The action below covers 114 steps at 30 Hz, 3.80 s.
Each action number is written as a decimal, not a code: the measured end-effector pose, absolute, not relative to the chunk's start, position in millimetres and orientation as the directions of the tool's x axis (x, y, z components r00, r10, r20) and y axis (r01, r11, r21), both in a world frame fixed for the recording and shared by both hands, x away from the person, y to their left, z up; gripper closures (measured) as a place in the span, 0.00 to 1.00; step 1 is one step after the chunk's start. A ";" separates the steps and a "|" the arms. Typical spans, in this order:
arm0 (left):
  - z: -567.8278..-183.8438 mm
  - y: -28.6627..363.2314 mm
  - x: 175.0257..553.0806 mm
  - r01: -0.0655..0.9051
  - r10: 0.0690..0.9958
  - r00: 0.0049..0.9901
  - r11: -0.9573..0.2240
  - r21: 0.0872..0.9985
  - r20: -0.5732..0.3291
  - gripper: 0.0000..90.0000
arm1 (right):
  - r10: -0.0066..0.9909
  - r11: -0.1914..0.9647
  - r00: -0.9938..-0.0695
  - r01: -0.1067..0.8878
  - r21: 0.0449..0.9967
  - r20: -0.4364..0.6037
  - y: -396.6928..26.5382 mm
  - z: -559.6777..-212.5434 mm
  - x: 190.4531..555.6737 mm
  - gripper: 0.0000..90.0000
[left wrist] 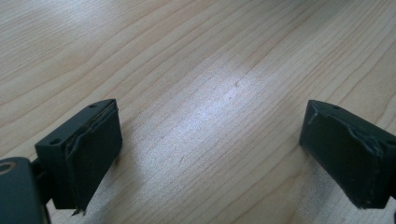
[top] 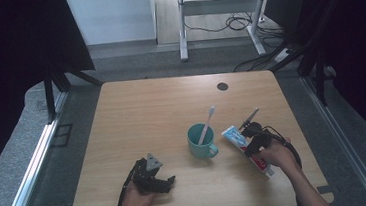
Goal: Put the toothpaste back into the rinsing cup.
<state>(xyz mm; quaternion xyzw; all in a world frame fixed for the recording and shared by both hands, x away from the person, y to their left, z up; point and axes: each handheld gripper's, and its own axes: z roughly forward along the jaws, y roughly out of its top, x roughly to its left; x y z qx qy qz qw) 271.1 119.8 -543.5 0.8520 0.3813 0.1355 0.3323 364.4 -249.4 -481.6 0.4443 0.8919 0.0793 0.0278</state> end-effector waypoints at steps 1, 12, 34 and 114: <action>-543.5 119.8 271.1 0.560 0.740 0.673 -0.489 0.669 -0.022 0.06 | 0.796 0.593 -0.604 0.786 0.172 0.018 -249.8 -480.5 364.0 0.79; -543.6 119.7 271.2 0.560 0.741 0.672 -0.487 0.670 -0.023 0.06 | 0.787 0.584 -0.615 0.765 0.271 0.043 -254.9 -464.3 356.4 0.79; -543.6 119.6 271.1 0.561 0.742 0.670 -0.485 0.670 -0.024 0.06 | 0.783 0.524 -0.621 0.696 0.491 0.044 -268.8 -441.7 338.2 0.79; -543.7 119.8 271.3 0.560 0.741 0.671 -0.486 0.671 -0.023 0.06 | 0.670 0.375 -0.738 0.421 0.826 0.072 -208.4 -385.0 333.8 0.80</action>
